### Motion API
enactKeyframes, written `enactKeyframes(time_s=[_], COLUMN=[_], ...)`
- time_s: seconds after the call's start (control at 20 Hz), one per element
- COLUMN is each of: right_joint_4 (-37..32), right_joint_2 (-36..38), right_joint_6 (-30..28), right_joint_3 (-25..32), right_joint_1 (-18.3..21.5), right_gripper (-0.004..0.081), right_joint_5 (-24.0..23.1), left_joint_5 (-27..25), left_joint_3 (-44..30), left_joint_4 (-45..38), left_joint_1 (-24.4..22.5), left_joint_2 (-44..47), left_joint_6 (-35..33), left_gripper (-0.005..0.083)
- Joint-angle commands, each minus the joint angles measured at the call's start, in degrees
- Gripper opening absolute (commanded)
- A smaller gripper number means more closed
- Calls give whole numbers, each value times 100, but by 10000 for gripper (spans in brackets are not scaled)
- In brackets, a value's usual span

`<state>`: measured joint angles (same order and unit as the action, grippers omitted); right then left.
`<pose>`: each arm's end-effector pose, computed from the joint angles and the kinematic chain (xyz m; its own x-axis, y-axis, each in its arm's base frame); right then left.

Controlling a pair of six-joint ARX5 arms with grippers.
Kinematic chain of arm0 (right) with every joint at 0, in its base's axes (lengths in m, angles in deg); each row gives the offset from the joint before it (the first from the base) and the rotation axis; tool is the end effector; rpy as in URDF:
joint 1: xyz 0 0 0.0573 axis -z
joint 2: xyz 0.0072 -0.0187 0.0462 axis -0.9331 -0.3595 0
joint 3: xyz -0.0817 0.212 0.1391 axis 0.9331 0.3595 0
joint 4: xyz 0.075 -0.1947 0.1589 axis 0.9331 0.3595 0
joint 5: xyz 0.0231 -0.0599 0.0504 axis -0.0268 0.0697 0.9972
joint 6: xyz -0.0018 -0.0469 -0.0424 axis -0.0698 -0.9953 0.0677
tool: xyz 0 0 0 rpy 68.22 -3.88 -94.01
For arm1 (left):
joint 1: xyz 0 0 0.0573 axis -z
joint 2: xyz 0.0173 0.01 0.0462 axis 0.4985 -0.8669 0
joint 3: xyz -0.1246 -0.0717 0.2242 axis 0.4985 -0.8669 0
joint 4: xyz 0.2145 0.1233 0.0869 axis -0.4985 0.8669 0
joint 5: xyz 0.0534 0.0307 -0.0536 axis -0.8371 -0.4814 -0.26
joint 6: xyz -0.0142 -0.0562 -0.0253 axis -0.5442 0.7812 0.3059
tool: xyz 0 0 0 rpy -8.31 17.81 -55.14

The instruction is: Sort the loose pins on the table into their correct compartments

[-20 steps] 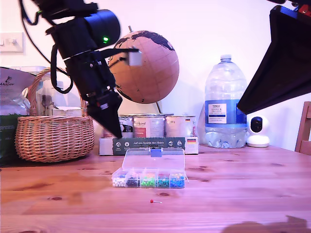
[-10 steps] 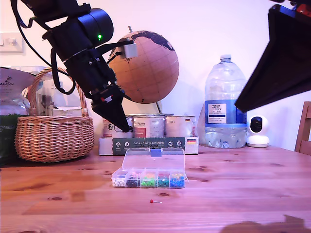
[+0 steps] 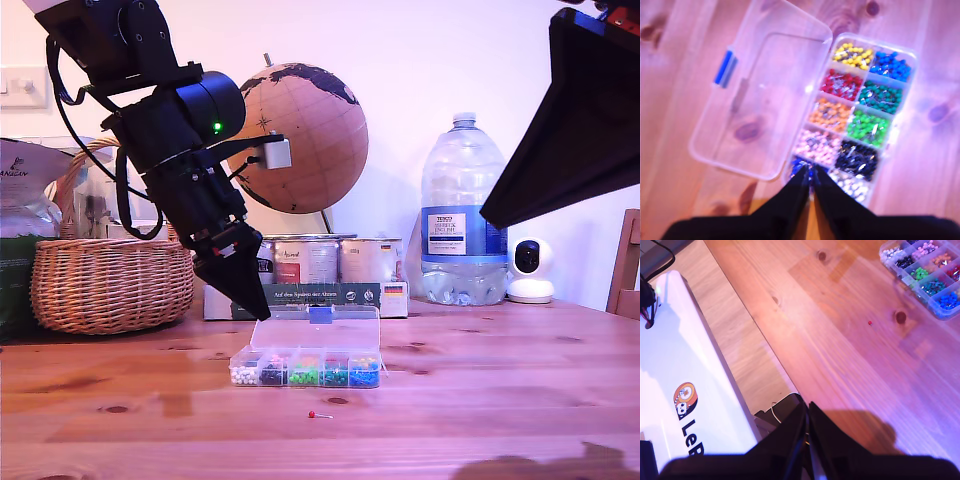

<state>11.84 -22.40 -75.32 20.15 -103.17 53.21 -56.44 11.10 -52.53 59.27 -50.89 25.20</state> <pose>0.1474 0.1254 0.2129 0.2015 0.7085 -0.6763 -0.8356 0.4845 0.2587 0.3433 -0.2064 0.1675 0.2648 -0.4478 -0.8540 0.9417 0.3107 0.1291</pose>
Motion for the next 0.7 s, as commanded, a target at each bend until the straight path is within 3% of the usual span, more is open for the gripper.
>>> enactKeyframes(time_s=[0.0, 0.65], right_joint_4=[-50, -57], right_joint_2=[-33, -33], right_joint_6=[-17, -17], right_joint_3=[79, 79], right_joint_1=[-24, -24], right_gripper=[-13, -13], right_joint_5=[42, 42], left_joint_5=[33, -238], left_joint_3=[-17, -17], left_joint_4=[46, -15], left_joint_1=[11, 26], left_joint_2=[-247, -271], left_joint_6=[13, 13], left_gripper=[-23, -23])
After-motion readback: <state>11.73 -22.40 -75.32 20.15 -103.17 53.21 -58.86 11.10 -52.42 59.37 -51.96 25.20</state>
